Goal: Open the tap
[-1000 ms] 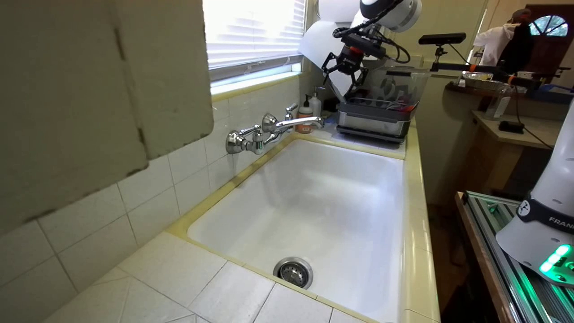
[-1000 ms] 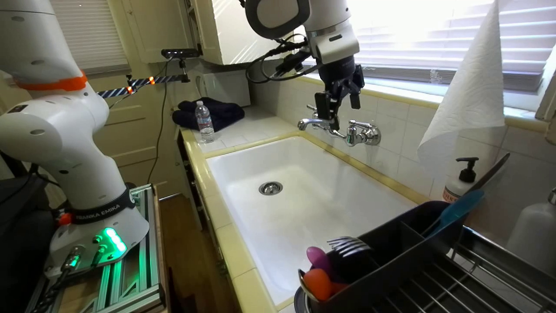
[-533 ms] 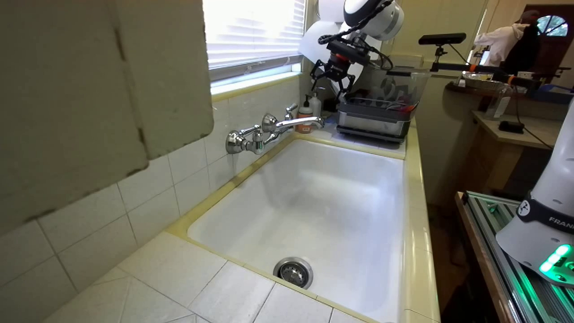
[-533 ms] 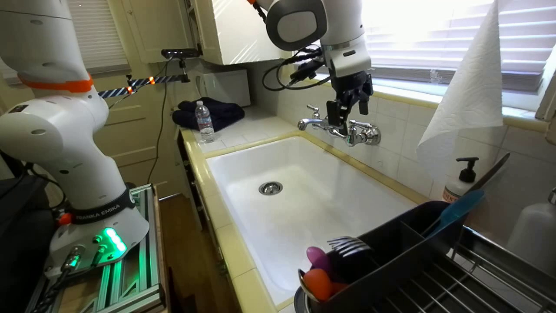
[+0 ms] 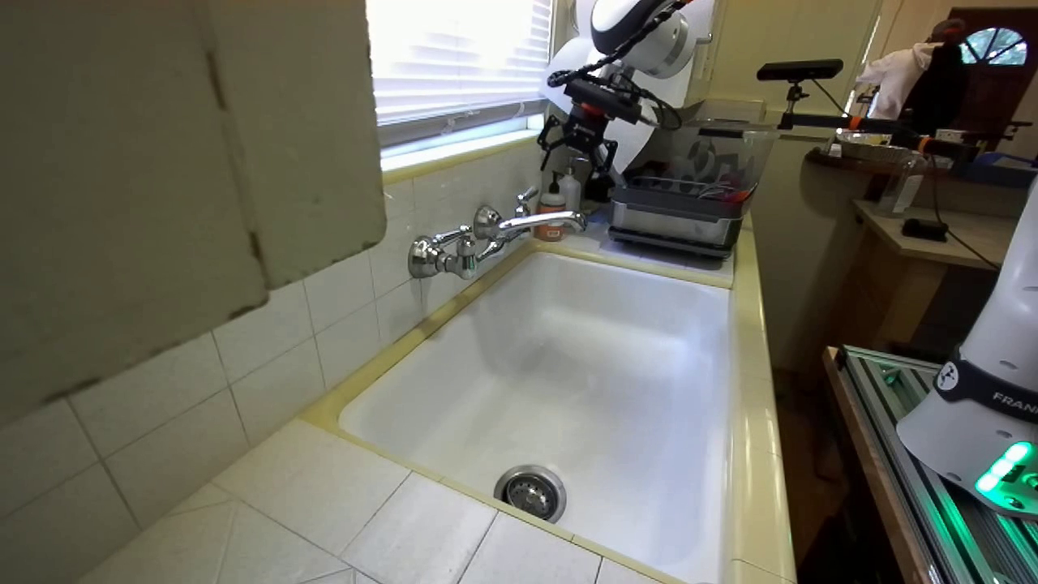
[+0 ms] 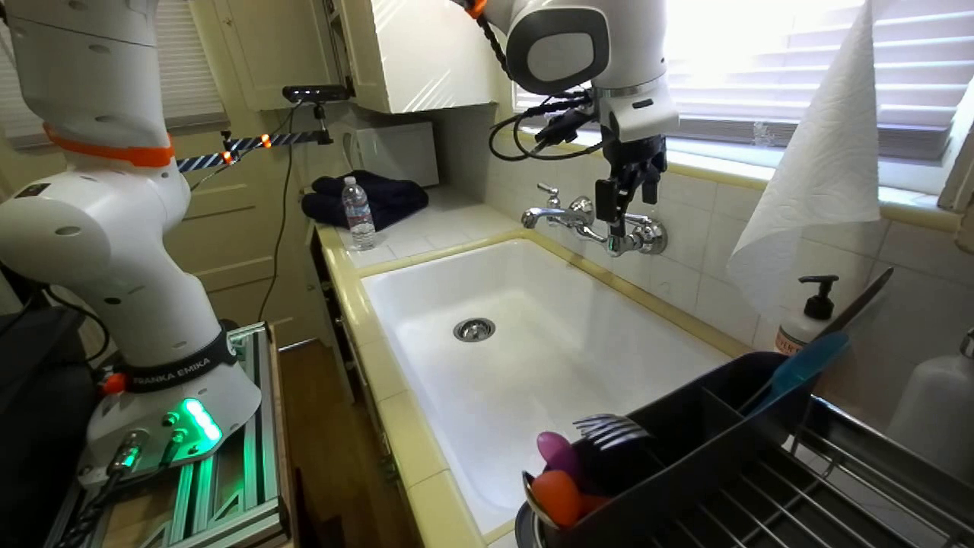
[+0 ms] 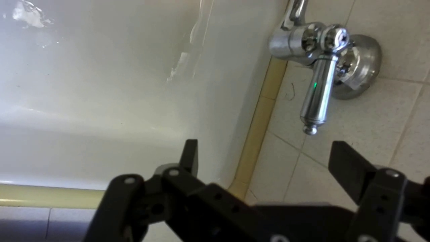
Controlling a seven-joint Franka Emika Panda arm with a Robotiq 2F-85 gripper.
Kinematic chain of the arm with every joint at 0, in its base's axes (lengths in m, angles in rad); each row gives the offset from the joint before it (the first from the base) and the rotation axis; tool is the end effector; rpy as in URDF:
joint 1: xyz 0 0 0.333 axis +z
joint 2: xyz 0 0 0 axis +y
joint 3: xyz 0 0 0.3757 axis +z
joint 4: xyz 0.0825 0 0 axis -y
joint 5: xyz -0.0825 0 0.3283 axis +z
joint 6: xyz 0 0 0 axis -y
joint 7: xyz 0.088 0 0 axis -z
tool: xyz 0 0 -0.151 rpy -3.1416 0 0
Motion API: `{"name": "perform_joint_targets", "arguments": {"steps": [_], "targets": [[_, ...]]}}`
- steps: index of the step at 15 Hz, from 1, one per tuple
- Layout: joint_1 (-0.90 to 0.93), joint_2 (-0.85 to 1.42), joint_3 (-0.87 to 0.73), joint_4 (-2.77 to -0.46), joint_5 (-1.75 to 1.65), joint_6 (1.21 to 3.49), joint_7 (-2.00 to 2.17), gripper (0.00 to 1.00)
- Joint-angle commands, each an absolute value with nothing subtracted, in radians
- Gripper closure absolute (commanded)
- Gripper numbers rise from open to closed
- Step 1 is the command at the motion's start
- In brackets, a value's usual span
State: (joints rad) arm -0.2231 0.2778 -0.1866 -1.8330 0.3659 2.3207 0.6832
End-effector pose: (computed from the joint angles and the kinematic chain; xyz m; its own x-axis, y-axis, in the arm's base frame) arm 0.5845 -0.2229 0.4490 0.2688 -0.9630 -0.0196 -0.9145 -0.2488 -0.3190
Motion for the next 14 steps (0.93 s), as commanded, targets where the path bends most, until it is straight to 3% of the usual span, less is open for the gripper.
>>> {"name": "perform_joint_targets", "arguments": {"steps": [1, 10, 12, 13, 14], "targets": [[-0.223, 0.361, -0.180, -1.733, 0.391, 2.251, 0.678, 0.00], [-0.224, 0.482, -0.151, -1.595, 0.404, 2.217, 0.685, 0.00], [-0.224, 0.501, -0.146, -1.568, 0.404, 2.208, 0.687, 0.07], [-0.223, 0.508, -0.145, -1.556, 0.402, 2.202, 0.689, 0.27], [-0.222, 0.513, -0.145, -1.549, 0.398, 2.198, 0.690, 0.30]]}}
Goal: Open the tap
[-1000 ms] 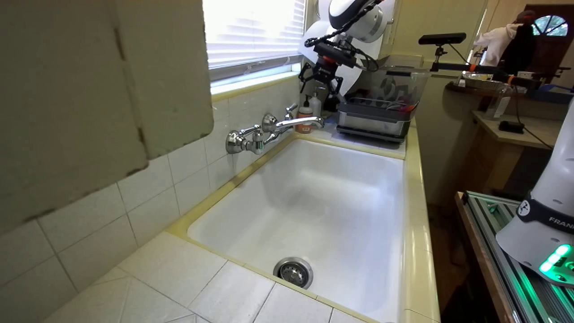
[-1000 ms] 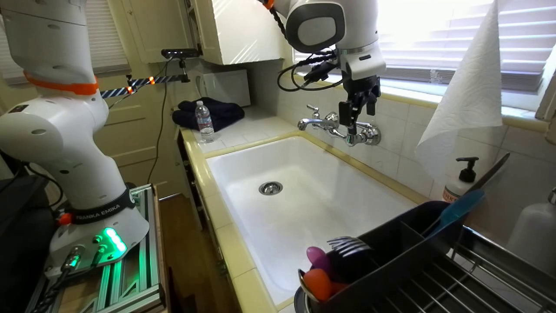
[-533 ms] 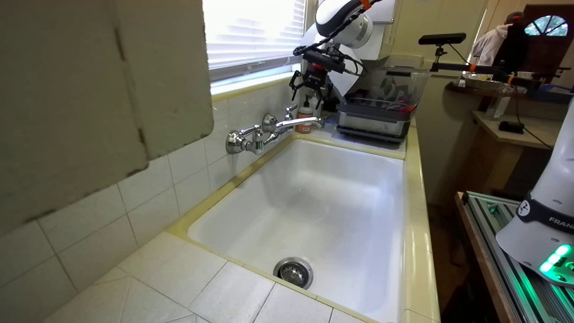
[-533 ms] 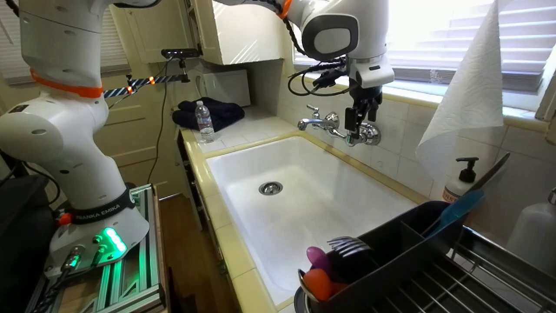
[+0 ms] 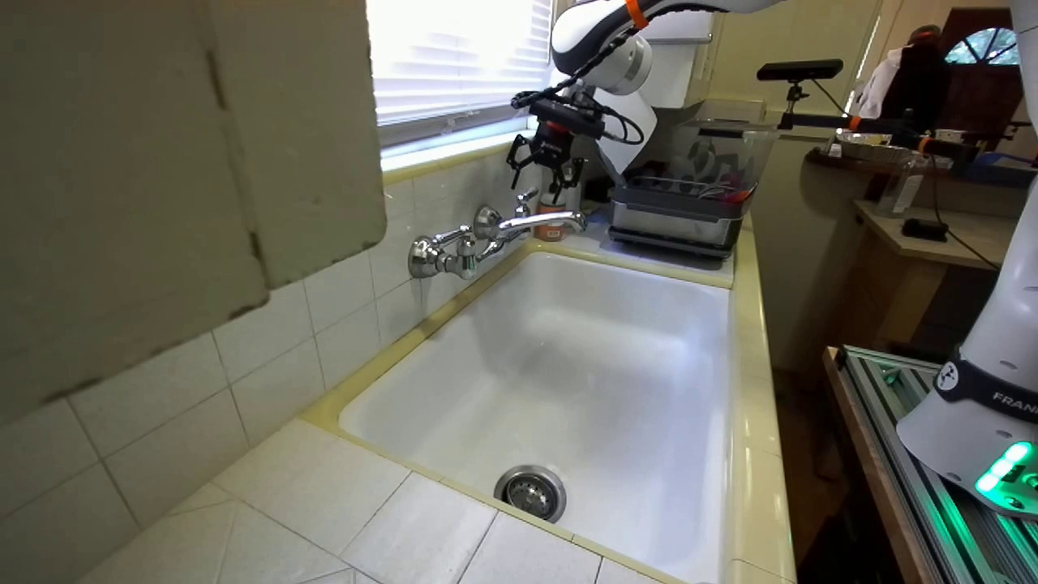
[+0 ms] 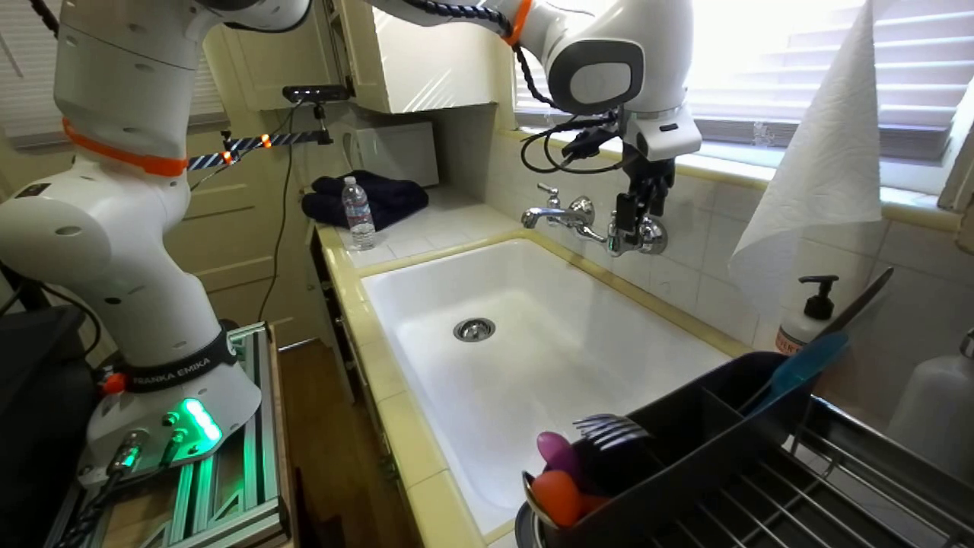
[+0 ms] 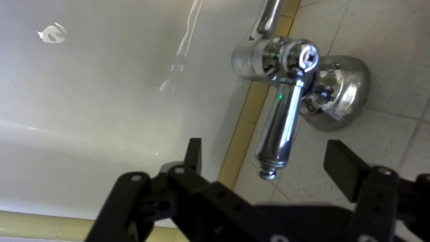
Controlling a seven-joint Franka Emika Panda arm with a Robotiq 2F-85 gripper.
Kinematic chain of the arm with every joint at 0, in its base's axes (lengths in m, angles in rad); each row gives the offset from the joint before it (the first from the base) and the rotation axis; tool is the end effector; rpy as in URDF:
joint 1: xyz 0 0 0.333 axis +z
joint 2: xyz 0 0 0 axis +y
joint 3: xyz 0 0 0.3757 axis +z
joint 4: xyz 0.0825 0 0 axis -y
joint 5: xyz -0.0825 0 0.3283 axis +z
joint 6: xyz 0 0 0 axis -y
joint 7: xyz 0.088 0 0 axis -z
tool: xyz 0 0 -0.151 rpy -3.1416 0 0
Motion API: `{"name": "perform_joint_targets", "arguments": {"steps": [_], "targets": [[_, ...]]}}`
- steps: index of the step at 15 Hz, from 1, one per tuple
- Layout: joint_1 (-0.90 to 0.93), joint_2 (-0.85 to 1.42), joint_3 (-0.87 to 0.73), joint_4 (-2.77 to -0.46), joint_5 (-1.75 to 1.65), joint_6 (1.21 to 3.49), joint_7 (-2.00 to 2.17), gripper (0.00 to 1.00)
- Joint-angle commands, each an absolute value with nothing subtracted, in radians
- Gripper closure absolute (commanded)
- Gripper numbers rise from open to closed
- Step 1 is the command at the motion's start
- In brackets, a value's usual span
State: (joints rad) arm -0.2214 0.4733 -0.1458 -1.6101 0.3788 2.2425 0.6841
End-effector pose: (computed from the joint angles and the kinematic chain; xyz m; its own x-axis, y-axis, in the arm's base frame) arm 0.6520 -0.2085 0.4107 0.3302 -0.9422 -0.0570 -0.9085 -0.3008 -0.2900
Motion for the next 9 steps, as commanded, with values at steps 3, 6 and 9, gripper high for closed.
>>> {"name": "perform_joint_targets", "arguments": {"steps": [3, 6, 9], "targets": [[-0.220, 0.524, -0.144, -1.534, 0.392, 2.194, 0.693, 0.55], [-0.212, 0.516, -0.149, -1.545, 0.381, 2.202, 0.702, 0.79], [-0.203, 0.490, -0.157, -1.585, 0.373, 2.207, 0.717, 0.98]]}}
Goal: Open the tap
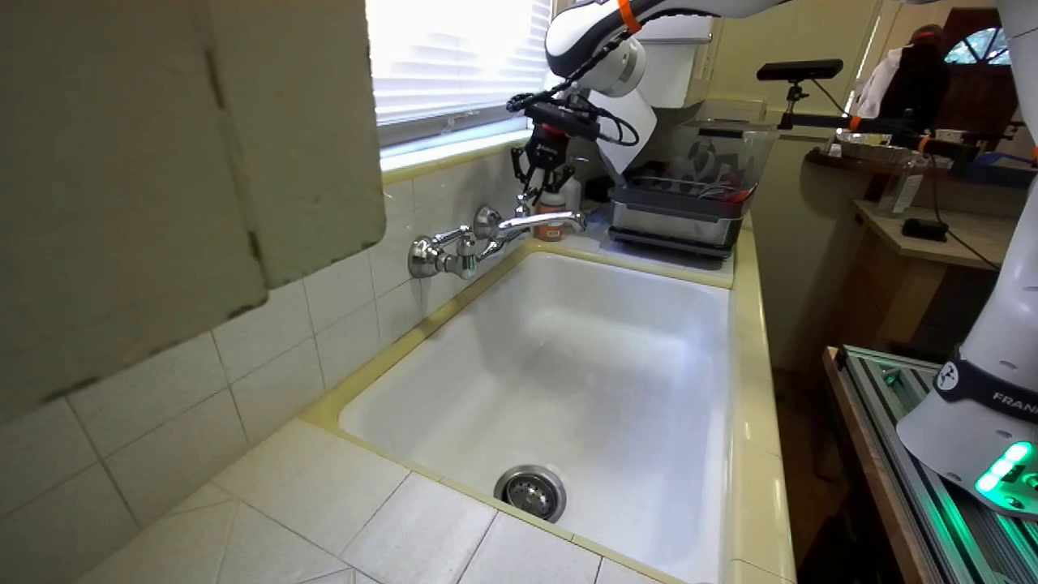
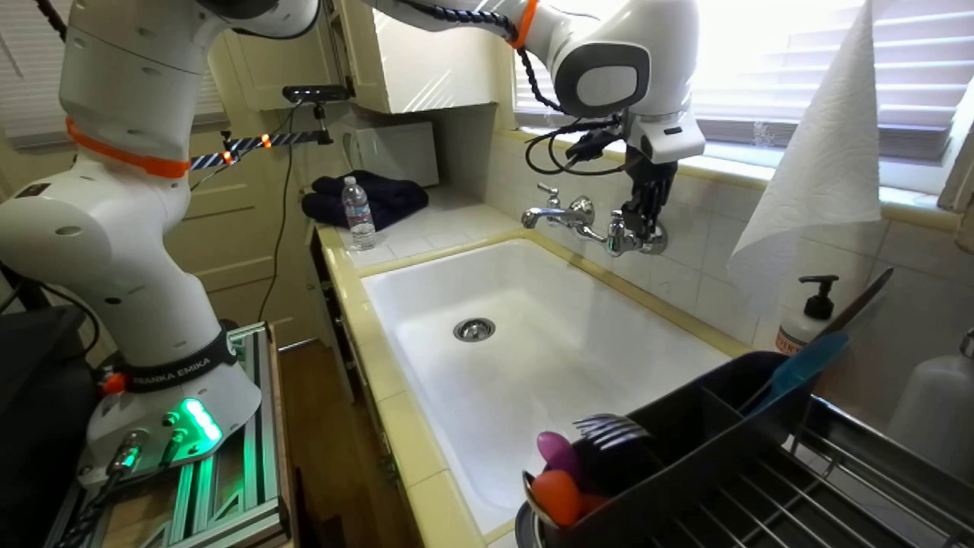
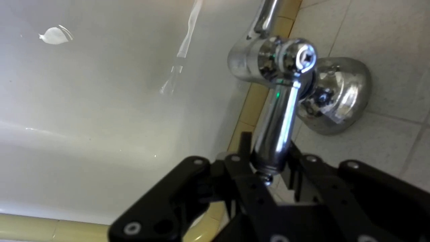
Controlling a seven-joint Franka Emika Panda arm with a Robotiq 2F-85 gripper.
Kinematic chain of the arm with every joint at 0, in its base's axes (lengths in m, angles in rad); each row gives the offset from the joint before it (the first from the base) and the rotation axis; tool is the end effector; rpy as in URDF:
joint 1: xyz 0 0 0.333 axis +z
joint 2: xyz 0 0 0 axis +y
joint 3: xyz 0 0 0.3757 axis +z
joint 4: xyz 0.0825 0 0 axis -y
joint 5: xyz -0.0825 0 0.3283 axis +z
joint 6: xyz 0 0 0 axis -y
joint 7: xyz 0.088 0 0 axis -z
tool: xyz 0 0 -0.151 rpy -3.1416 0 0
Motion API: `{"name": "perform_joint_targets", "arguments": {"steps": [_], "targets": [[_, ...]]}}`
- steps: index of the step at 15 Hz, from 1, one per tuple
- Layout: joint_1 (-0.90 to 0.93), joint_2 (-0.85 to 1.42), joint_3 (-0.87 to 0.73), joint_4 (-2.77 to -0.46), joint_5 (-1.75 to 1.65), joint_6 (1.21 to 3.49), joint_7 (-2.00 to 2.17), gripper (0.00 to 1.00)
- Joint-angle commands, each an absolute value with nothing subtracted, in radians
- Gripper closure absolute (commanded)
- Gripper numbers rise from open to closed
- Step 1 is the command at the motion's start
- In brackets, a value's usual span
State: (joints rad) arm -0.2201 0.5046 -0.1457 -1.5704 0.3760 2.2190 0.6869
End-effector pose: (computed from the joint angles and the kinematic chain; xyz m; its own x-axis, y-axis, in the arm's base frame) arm 0.6606 -0.2079 0.4041 0.3376 -0.9390 -0.0649 -0.9099 -0.3079 -0.2781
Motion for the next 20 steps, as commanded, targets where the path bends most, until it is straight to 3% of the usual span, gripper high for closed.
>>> {"name": "perform_joint_targets", "arguments": {"steps": [1, 3, 20], "targets": [[-0.197, 0.482, -0.159, -1.602, 0.369, 2.217, 0.727, 0.96], [-0.187, 0.465, -0.162, -1.633, 0.365, 2.236, 0.742, 1.00], [-0.125, 0.197, -0.184, -2.044, 0.343, 2.496, 0.883, 0.98]]}}
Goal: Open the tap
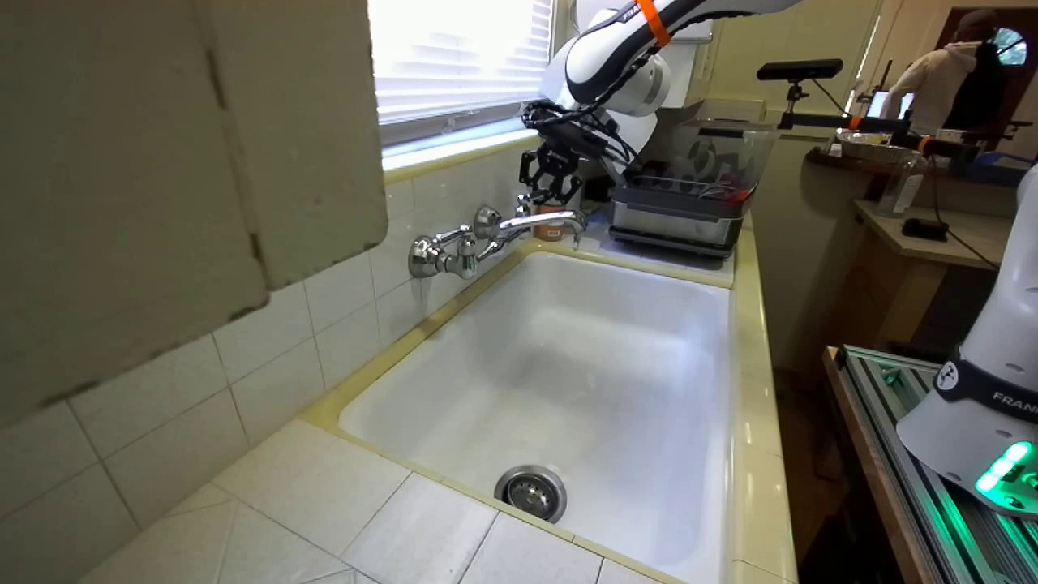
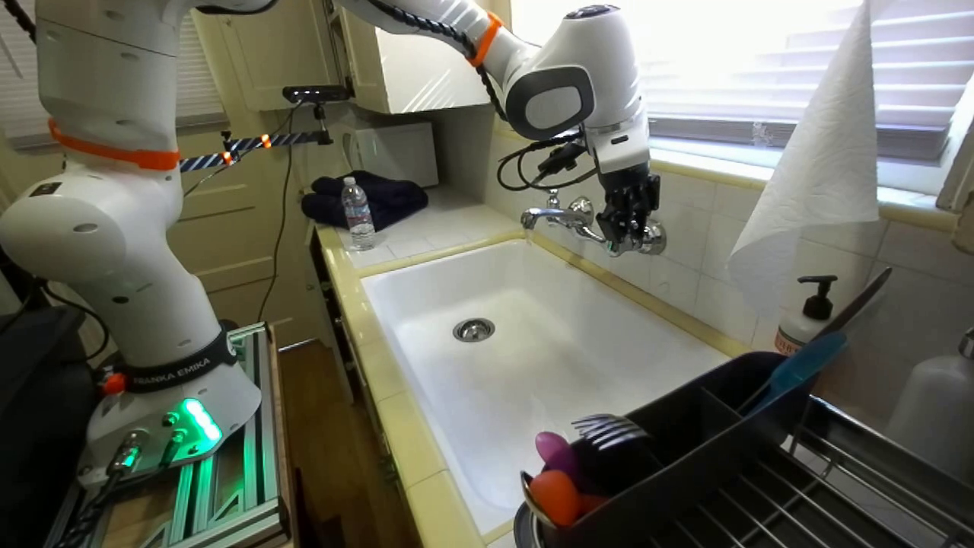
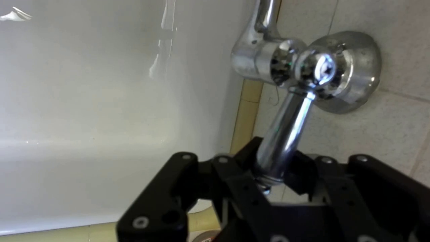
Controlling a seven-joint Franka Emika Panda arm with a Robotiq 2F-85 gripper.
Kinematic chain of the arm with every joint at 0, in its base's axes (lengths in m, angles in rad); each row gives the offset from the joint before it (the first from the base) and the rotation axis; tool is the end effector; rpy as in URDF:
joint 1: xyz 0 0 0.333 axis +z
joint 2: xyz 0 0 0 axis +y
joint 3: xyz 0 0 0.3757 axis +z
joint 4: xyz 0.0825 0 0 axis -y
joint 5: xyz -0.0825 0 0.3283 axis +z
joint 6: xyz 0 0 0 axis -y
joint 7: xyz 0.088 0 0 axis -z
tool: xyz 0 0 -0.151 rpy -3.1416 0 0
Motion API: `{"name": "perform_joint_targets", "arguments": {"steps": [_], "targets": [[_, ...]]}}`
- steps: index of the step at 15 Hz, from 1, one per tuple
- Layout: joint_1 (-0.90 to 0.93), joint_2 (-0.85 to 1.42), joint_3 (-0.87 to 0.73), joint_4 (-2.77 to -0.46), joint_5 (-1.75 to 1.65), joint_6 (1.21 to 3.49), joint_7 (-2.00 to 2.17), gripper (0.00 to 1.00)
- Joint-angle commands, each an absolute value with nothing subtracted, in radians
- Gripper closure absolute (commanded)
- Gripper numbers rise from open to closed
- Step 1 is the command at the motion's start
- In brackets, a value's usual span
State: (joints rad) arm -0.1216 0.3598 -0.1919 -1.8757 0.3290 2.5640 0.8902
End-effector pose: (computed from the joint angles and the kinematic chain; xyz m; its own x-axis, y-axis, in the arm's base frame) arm 0.6236 -0.1857 0.4074 0.1356 -0.9897 0.0465 -0.9213 -0.1432 -0.3616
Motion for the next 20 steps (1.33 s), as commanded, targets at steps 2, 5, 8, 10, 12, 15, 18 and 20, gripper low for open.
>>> {"name": "perform_joint_targets", "arguments": {"steps": [2, 5, 8, 10, 12, 15, 18, 20], "targets": [[-0.128, 0.174, -0.181, -2.070, 0.353, 2.488, 0.879, 0.98], [-0.126, 0.163, -0.193, -2.081, 0.337, 2.501, 0.905, 0.98], [-0.130, 0.143, -0.211, -2.088, 0.308, 2.517, 0.915, 0.67], [-0.139, 0.112, -0.221, -2.096, 0.296, 2.499, 0.920, 0.58], [-0.146, 0.079, -0.228, -2.110, 0.277, 2.488, 0.929, 0.43], [-0.161, 0.038, -0.233, -2.126, 0.245, 2.466, 0.932, 0.21], [-0.177, -0.007, -0.230, -2.134, 0.230, 2.379, 0.880, 0.01], [-0.185, -0.034, -0.228, -2.128, 0.240, 2.284, 0.818, 0.00]]}}
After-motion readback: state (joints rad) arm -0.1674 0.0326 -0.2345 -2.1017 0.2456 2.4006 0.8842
